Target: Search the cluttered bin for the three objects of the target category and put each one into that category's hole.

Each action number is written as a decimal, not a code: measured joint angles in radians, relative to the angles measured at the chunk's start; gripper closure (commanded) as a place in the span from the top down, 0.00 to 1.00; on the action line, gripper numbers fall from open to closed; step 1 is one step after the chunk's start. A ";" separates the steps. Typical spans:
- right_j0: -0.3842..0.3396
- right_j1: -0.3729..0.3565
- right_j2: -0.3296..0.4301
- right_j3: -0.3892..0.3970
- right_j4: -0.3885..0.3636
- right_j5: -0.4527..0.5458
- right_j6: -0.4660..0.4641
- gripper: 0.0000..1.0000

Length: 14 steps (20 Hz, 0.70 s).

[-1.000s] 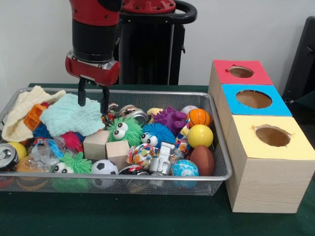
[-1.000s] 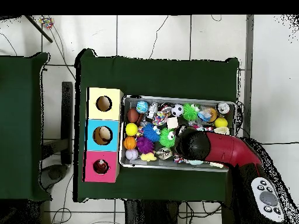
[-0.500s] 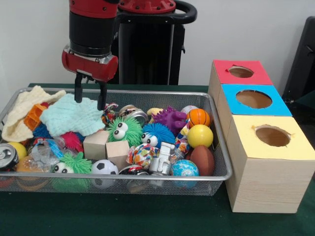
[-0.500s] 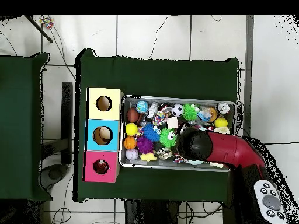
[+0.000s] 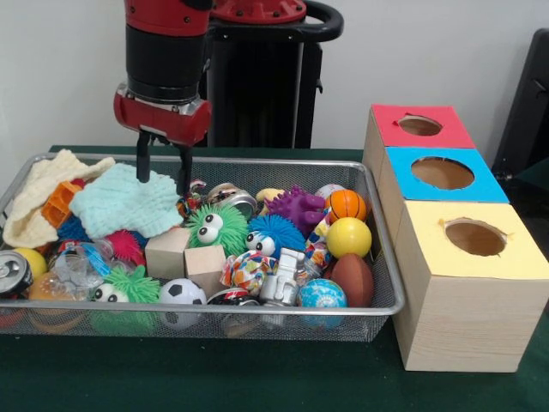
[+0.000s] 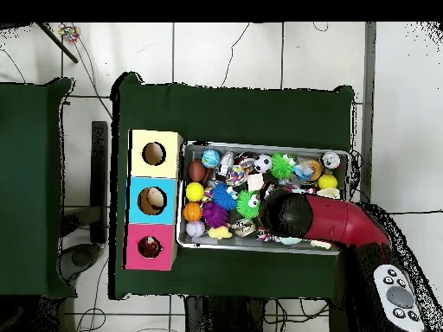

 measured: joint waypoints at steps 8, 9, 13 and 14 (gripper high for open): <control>0.000 0.027 0.006 0.008 0.000 0.000 0.000 1.00; 0.000 0.031 0.006 0.008 0.000 0.000 0.000 1.00; 0.000 0.035 0.006 0.012 0.000 0.000 0.000 1.00; -0.002 0.035 0.007 0.016 0.000 0.000 0.000 1.00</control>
